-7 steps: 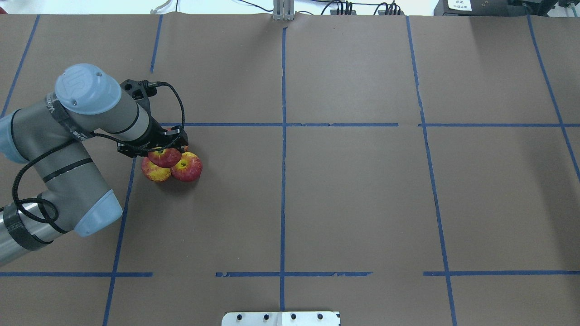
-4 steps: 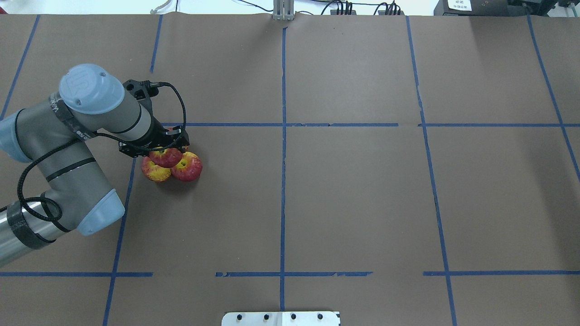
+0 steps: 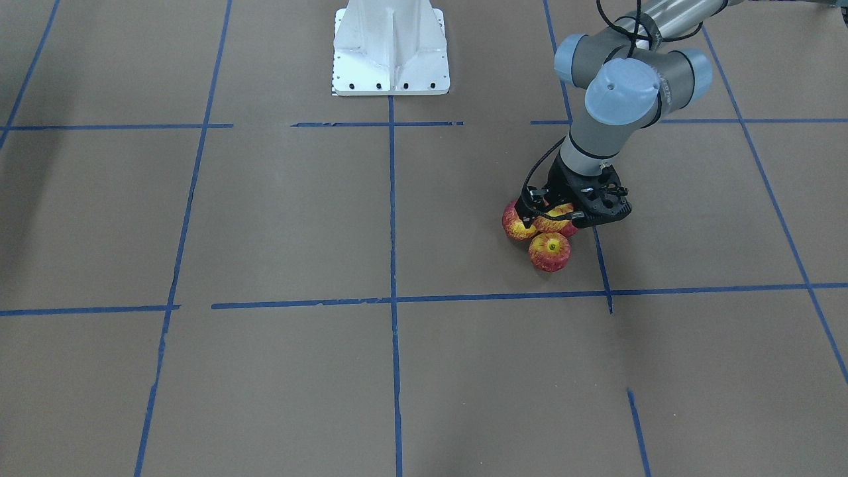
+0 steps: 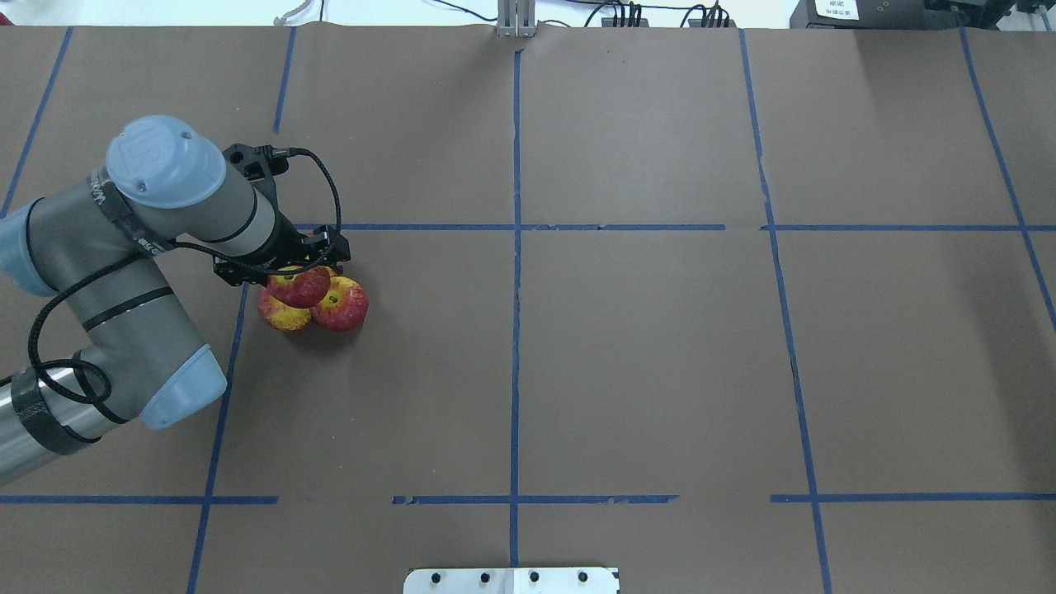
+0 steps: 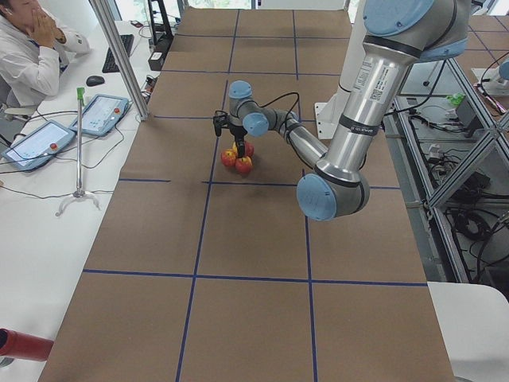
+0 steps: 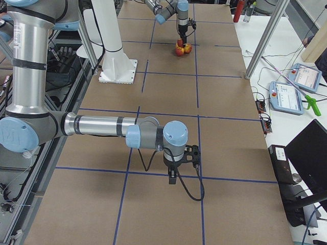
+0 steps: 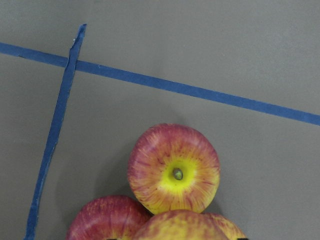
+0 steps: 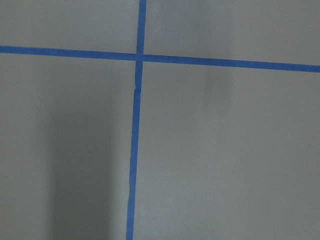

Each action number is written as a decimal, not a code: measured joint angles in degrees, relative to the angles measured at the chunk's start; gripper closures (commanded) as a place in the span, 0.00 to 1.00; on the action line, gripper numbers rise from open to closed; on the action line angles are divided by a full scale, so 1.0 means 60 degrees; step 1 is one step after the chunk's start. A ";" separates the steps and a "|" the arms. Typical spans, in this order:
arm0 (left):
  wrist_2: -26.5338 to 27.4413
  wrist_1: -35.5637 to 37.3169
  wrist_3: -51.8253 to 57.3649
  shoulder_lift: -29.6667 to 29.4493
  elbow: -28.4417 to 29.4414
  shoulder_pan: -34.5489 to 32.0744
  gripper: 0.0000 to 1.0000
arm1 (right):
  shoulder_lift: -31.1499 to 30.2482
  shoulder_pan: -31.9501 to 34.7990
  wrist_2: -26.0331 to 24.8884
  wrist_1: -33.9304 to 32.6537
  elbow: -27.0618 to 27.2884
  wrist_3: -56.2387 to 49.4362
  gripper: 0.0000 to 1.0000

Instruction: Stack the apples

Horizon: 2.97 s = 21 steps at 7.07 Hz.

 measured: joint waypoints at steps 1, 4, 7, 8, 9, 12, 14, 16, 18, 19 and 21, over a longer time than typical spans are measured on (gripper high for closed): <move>0.0029 0.0003 -0.0002 0.0015 -0.0032 0.0000 0.00 | 0.0000 0.0000 0.0000 0.0000 0.0000 0.0003 0.00; 0.0075 0.0082 0.0003 0.0160 -0.0563 -0.0155 0.00 | 0.0000 0.0000 0.0000 0.0000 0.0000 0.0001 0.00; 0.0056 0.1250 0.0745 0.0460 -0.2158 -0.1076 0.00 | 0.0000 0.0000 0.0000 0.0000 0.0000 0.0002 0.00; 0.0022 0.1900 0.1391 0.0485 -0.2684 -0.1507 0.00 | 0.0000 0.0000 0.0000 0.0000 0.0000 0.0004 0.00; -0.0039 0.2262 0.2044 0.0639 -0.3005 -0.1870 0.00 | 0.0000 0.0000 0.0000 0.0000 0.0000 0.0001 0.00; -0.1321 0.2424 0.5943 0.2345 -0.3446 -0.3643 0.00 | 0.0000 0.0000 0.0000 0.0000 0.0000 0.0004 0.00; -0.2227 0.2432 0.9997 0.3432 -0.2589 -0.5768 0.00 | 0.0000 0.0000 0.0000 0.0000 0.0000 0.0010 0.00; -0.2401 0.2549 1.3554 0.3837 -0.0944 -0.7958 0.00 | 0.0000 0.0000 0.0000 0.0000 0.0000 0.0012 0.00; -0.2418 0.3104 1.5193 0.3912 -0.0044 -0.9272 0.00 | 0.0000 0.0000 0.0000 0.0000 0.0000 0.0003 0.00; -0.2432 0.3448 1.5369 0.3963 0.0044 -0.9446 0.00 | 0.0000 0.0000 0.0000 0.0000 0.0000 -0.0001 0.00; -0.2484 0.3566 1.5327 0.4092 0.0126 -0.9481 0.00 | 0.0000 0.0000 0.0000 0.0000 0.0000 -0.0003 0.00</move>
